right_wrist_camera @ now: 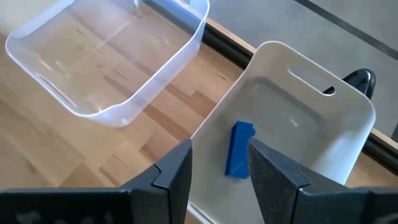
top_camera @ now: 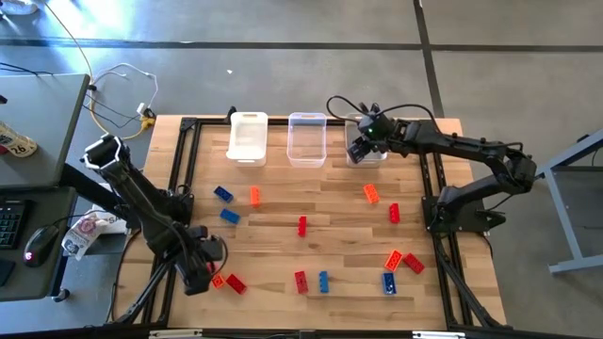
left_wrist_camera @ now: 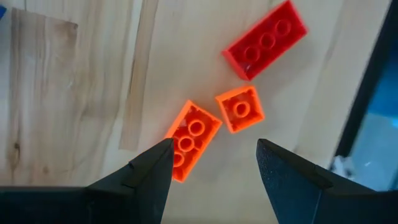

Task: Sort & place blocks by color
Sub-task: Put the orange game piece into the white bin

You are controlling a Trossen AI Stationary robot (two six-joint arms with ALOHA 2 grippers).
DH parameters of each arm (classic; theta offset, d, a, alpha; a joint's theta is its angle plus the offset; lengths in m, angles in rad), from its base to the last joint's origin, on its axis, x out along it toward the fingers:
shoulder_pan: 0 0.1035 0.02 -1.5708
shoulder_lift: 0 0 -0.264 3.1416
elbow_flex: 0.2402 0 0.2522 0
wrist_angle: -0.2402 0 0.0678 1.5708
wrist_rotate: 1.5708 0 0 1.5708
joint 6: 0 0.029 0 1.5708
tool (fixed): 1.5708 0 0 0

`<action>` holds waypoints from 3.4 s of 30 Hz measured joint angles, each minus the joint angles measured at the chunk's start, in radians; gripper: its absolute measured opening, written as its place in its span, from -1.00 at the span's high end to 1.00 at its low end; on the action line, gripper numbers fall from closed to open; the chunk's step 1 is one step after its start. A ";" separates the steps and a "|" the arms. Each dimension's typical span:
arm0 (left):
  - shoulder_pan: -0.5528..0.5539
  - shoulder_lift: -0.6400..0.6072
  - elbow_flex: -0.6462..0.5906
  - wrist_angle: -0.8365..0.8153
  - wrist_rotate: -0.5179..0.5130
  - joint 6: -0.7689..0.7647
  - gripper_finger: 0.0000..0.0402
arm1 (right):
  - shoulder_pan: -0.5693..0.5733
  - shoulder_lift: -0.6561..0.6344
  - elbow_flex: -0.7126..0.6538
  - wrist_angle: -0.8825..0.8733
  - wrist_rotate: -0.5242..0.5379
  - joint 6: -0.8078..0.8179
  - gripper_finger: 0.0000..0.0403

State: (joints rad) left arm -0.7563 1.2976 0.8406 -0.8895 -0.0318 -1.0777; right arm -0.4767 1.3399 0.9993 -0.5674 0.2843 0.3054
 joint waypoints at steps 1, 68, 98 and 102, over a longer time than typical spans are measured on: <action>-0.001 0.011 0.000 -0.001 0.001 0.016 -0.07 | 0.002 0.000 0.000 -0.003 0.000 0.000 0.30; 0.092 0.084 0.000 -0.237 -0.066 0.093 0.48 | 0.077 0.000 0.000 -0.047 -0.056 -0.045 0.30; 0.884 -0.141 0.000 -0.132 -0.478 0.451 0.48 | 0.341 0.000 0.000 -0.261 -0.020 0.210 0.30; 0.978 -0.141 0.000 0.004 -0.479 0.565 0.48 | 0.378 0.000 0.000 -0.331 0.012 0.274 0.30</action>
State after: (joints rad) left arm 0.2216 1.1564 0.8406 -0.8852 -0.5111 -0.5131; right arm -0.0987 1.3396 0.9993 -0.8982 0.2967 0.5794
